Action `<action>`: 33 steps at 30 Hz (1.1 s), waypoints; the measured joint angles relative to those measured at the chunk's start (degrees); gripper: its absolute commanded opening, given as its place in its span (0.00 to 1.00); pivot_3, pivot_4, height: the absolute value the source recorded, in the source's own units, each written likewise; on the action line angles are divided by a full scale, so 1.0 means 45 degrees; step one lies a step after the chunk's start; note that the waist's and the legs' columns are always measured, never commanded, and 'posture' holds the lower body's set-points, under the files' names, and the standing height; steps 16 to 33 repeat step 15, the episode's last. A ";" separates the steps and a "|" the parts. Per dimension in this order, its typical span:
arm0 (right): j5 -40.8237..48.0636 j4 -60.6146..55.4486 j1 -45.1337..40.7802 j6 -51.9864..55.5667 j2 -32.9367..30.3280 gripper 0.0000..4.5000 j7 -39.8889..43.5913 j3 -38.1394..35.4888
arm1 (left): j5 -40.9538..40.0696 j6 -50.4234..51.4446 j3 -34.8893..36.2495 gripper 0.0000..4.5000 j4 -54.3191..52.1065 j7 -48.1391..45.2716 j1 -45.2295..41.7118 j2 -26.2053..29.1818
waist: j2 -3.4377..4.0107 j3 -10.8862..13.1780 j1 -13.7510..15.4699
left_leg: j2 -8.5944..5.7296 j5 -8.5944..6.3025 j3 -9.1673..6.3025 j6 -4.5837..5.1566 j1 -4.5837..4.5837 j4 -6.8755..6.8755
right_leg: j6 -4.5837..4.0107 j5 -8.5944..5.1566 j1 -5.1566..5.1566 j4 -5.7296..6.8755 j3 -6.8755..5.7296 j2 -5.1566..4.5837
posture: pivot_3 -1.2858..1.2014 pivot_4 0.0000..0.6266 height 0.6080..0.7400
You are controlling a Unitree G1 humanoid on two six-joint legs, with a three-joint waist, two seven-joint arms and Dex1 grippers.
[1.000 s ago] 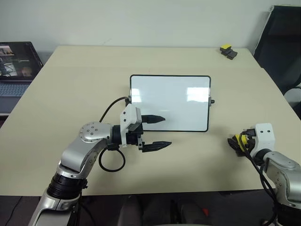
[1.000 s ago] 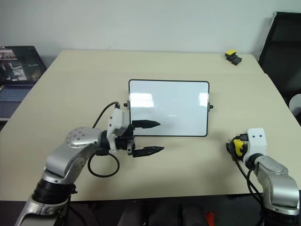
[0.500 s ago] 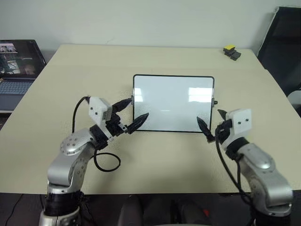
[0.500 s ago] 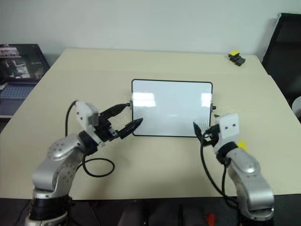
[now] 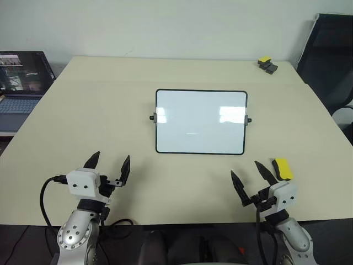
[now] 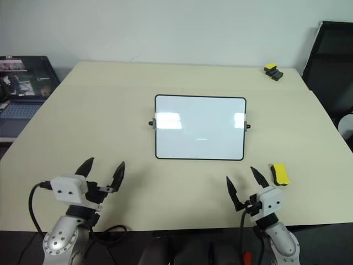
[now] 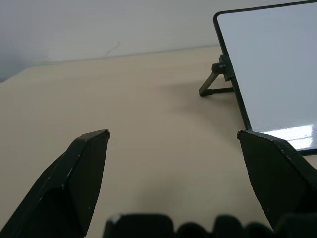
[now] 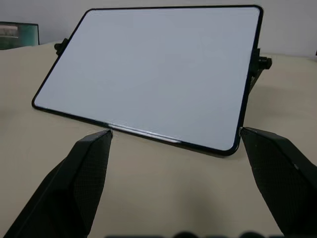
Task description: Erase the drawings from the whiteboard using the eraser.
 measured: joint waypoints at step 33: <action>0.0264 0.0346 0.0880 -0.0317 -0.0128 0.99 0.0072 0.0152 | 0.0812 0.0014 -0.0752 1.00 -0.0568 0.1225 0.0690 -0.0635 | -0.0004 -0.0012 -0.0002 | -0.0008 -0.0013 0.0000 -0.0013 -0.0048 -0.0013 | 0.0000 -0.0002 0.0001 0.0006 -0.0002 0.0001 | 0.52 0.24 1.00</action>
